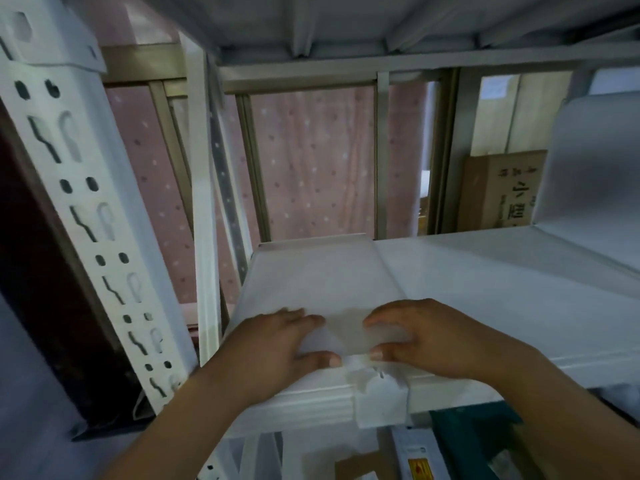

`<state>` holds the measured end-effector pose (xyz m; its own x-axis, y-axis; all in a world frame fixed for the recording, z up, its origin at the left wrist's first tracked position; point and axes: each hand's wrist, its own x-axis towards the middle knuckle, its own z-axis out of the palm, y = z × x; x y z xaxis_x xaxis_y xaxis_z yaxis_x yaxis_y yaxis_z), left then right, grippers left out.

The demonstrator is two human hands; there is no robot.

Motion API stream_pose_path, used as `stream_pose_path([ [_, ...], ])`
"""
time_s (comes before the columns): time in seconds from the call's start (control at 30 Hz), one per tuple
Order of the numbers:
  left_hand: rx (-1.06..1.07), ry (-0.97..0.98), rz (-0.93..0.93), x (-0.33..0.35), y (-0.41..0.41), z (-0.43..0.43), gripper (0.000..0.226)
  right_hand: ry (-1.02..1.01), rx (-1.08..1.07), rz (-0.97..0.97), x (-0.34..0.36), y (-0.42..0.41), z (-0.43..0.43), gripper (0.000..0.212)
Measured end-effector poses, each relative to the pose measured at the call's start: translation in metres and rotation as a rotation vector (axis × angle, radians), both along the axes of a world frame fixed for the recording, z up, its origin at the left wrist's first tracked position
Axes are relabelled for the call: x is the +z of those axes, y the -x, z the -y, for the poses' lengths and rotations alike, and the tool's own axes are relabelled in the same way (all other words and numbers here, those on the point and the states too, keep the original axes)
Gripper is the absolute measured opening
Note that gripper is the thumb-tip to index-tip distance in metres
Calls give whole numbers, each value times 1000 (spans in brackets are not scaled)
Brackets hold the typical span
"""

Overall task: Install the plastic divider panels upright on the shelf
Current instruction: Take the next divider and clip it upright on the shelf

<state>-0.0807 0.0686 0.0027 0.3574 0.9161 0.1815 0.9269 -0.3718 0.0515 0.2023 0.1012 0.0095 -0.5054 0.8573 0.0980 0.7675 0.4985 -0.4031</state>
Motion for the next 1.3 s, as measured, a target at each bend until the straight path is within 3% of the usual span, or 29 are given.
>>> stream_pose_path([
  [0.1, -105, -180, -187, -5, -5, -1, 95, 34, -14, 2, 4, 3, 6, 54],
  [0.2, -177, -237, -320, -5, -11, -6, 90, 15, -48, 26, 9, 6, 10, 54],
  [0.43, -300, -382, -561, 1, -22, 0, 42, 42, -67, 38, 17, 7, 16, 65],
  [0.6, -312, -422, -739, 13, -17, 13, 58, -62, -92, 19, 18, 10, 19, 64],
  [0.7, -266, -508, -710, 13, -10, 13, 71, -173, -113, 12, 10, 15, 23, 59],
  [0.9, -251, -617, -479, 15, -4, 19, 62, -172, -219, -112, -4, 7, 32, 48],
  [1.07, -297, -903, -276, 58, -18, 13, 24, -141, -294, -465, -14, 14, 44, 42],
  [1.13, -376, -1002, -270, 76, -26, 9, 17, -118, -297, -562, -16, 17, 49, 42],
  [1.3, -520, -1037, -398, 122, -37, 0, 15, 14, -296, -715, -8, 14, 50, 53],
])
